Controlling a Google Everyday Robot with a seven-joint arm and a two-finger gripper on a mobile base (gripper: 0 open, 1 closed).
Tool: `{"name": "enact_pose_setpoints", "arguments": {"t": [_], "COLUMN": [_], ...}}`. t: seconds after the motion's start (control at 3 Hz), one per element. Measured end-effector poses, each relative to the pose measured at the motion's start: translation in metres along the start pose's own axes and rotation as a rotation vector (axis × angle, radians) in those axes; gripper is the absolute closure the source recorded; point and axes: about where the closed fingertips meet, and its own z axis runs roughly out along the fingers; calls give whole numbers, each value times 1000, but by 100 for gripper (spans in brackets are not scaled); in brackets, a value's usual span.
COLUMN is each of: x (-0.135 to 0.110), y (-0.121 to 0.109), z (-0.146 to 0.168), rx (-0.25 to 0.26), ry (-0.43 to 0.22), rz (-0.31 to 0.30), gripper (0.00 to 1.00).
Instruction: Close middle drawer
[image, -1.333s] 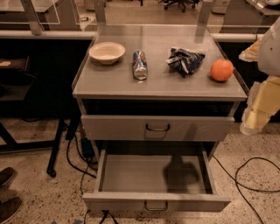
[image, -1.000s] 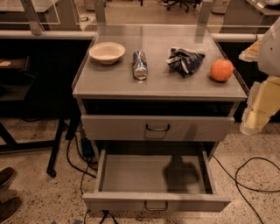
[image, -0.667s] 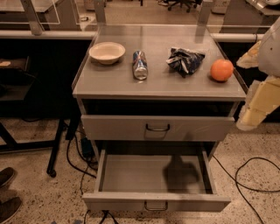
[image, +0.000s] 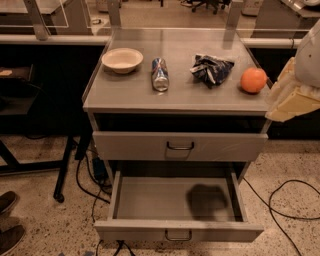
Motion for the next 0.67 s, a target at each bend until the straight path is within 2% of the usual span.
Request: {"name": "enact_pose_setpoints", "arguments": {"t": [0.33, 0.67], "x": [0, 0], "y": [0, 0], "z": [0, 0], "rx": [0, 1], "ry": [0, 0], "rz": [0, 0], "gripper": [88, 100]}}
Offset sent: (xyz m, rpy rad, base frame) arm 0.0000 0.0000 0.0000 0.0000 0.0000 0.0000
